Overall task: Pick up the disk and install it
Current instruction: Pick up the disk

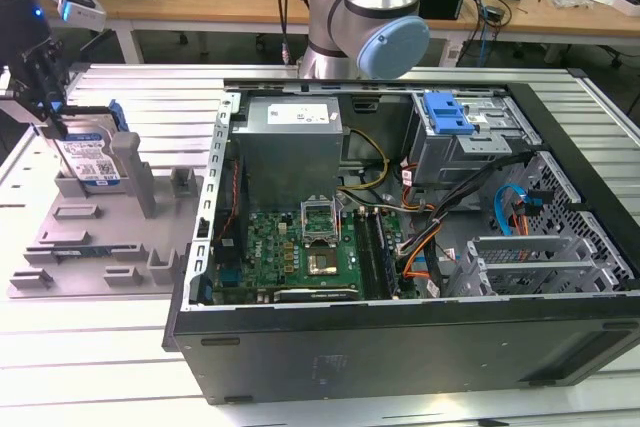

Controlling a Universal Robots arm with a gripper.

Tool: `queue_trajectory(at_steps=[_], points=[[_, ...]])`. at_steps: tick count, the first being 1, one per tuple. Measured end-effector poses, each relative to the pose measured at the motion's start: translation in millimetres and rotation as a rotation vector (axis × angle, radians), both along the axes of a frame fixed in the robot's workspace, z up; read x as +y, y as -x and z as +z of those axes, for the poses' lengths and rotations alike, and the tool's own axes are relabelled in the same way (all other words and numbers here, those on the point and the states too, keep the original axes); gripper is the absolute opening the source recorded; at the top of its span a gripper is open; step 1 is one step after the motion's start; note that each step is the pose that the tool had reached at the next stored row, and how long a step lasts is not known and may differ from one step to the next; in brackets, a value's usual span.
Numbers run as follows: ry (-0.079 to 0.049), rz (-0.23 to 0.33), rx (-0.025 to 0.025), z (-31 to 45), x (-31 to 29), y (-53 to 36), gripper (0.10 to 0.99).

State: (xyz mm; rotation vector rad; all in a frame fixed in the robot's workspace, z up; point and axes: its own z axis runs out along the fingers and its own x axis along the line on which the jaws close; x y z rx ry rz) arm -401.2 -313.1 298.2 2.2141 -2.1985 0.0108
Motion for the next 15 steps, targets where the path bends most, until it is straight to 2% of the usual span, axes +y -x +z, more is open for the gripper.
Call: queue_trajectory(at_steps=[1,2,3,9,10,13,15], points=[[0.0,0.0,0.0005,13.2,0.0,0.0,0.365],[0.005,0.0,0.0004,31.3,0.0,0.0,0.365],[0.008,0.0,0.0003,46.1,0.0,0.0,0.365],[0.013,0.0,0.0005,71.4,0.0,0.0,0.365],[0.015,0.0,0.0004,81.3,0.0,0.0,0.365],[0.016,0.0,0.0004,99.4,0.0,0.0,0.365],[0.017,0.0,0.0003,116.8,0.0,0.0,0.365]])
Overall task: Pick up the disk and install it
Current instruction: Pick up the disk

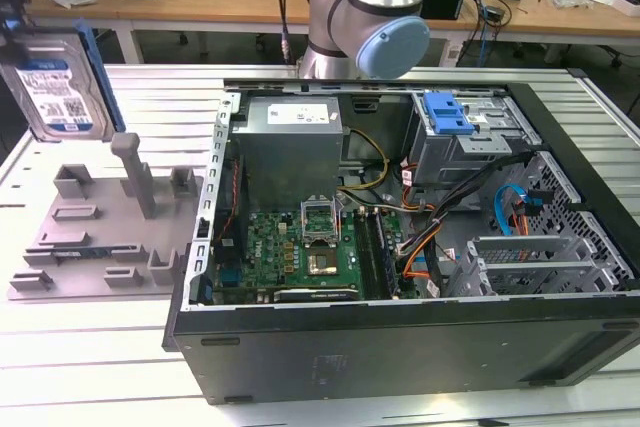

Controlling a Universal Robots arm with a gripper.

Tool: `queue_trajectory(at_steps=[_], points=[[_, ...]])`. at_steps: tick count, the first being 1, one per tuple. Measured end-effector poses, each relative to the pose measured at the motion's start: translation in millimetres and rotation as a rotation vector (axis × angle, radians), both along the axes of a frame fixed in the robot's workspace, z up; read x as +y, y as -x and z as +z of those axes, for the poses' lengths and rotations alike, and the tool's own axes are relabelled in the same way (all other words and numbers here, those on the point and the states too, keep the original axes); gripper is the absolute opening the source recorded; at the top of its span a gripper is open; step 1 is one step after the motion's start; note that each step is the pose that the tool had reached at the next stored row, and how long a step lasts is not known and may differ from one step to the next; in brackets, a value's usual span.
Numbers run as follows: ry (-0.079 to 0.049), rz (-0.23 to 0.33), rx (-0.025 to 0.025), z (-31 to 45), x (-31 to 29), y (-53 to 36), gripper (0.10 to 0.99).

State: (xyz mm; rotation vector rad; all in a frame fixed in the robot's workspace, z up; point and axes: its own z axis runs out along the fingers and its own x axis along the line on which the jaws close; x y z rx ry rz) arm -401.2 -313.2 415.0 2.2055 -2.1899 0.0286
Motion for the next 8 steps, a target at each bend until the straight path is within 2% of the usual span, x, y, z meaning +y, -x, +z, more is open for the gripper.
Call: queue_trajectory(at_steps=[2,4,5,8], points=[[0.001,0.0,-0.0001,14.4,0.0,0.0,0.365],[0.001,0.0,-0.0002,23.8,0.0,0.0,0.365],[0.001,0.0,-0.0003,34.6,0.0,0.0,0.365],[0.002,0.0,-0.0005,52.7,0.0,0.0,0.365]])
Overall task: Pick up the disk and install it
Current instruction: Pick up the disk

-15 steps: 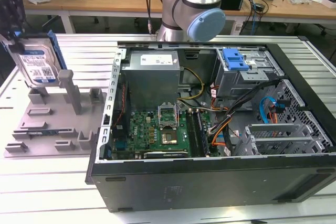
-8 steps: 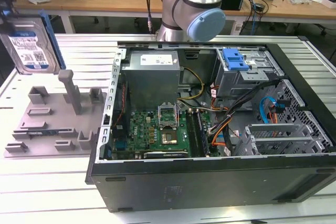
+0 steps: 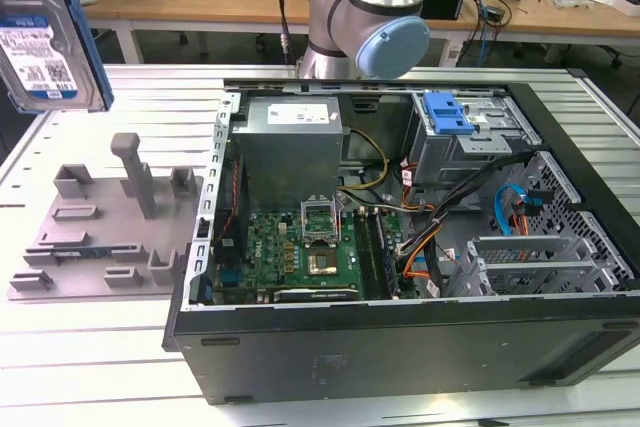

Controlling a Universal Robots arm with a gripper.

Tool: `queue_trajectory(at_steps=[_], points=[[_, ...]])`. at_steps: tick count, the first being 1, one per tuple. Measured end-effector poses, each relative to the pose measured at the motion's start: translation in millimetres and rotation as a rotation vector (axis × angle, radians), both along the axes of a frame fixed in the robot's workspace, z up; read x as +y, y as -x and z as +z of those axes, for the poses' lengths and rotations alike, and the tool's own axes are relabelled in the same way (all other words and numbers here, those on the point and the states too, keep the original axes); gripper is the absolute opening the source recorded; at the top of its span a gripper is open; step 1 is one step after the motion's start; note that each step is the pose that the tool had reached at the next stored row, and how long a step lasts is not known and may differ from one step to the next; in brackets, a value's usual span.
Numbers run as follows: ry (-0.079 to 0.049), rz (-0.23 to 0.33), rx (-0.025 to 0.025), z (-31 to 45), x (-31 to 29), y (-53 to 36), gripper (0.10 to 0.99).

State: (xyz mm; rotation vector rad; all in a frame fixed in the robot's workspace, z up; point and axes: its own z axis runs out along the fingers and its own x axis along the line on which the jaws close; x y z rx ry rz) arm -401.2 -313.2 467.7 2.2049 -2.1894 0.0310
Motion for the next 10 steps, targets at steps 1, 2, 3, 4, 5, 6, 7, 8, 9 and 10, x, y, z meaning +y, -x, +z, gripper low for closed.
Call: queue_trajectory(at_steps=[1,2,3,4,5,6,7,8,9,10], points=[[0.0,0.0,0.0,9.9,0.0,0.0,0.365],[0.001,0.0,0.0,13.9,0.0,0.0,0.365],[0.002,0.0,-0.0003,13.9,0.0,0.1,0.365],[0.003,0.0,-0.0001,14.0,0.0,0.0,0.365],[0.003,0.0,0.0,14.1,0.0,0.0,0.365],[0.003,0.0,0.0,14.1,0.0,0.0,0.365],[0.003,0.0,0.0,14.1,0.0,0.0,0.365],[0.003,0.0,0.0,14.1,0.0,0.0,0.365],[0.004,0.0,0.0001,14.3,-0.6,0.0,0.365],[0.004,0.0,0.0001,14.6,-1.5,-0.2,0.365]])
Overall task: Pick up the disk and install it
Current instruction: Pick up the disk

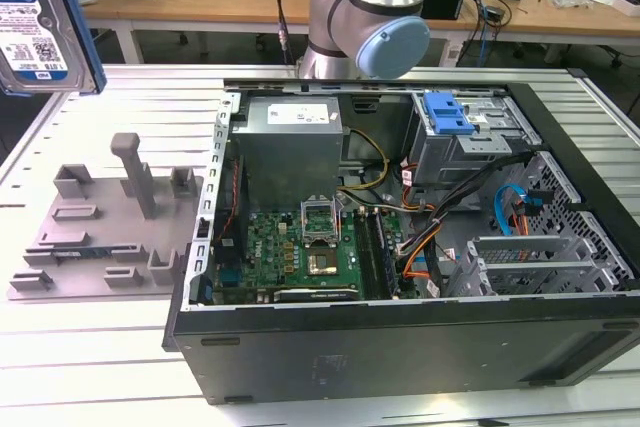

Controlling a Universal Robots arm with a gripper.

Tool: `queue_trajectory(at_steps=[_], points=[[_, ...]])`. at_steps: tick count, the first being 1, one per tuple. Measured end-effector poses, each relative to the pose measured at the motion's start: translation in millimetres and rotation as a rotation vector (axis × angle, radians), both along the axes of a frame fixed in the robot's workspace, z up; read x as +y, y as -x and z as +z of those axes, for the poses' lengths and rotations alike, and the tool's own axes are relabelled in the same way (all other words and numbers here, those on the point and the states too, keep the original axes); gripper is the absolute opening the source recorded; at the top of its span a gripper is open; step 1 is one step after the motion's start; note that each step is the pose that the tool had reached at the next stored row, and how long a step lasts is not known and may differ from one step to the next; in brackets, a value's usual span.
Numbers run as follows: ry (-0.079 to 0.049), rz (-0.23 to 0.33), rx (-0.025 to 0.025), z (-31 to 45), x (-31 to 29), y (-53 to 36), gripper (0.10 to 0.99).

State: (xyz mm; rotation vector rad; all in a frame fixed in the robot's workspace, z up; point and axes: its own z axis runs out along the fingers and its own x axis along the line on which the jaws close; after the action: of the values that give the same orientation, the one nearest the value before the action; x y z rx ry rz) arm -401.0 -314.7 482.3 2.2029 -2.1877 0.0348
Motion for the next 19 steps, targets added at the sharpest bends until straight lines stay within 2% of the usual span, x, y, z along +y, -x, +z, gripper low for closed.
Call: queue_trajectory(at_steps=[5,7,11,16,17,19], points=[[0.0,0.0,-0.0001,1.9,-7.3,-6.5,0.365],[0.0,0.0,0.0,2.4,-13.6,-13.9,0.365],[0.0,0.0,-0.0001,2.4,-20.6,-23.2,0.365],[0.0,0.0,0.0,2.4,-34.2,-41.4,0.365],[0.0,0.0,-0.0001,2.4,-38.1,-48.5,0.365],[0.0,0.0,-0.0002,2.4,-42.1,-56.4,0.365]])
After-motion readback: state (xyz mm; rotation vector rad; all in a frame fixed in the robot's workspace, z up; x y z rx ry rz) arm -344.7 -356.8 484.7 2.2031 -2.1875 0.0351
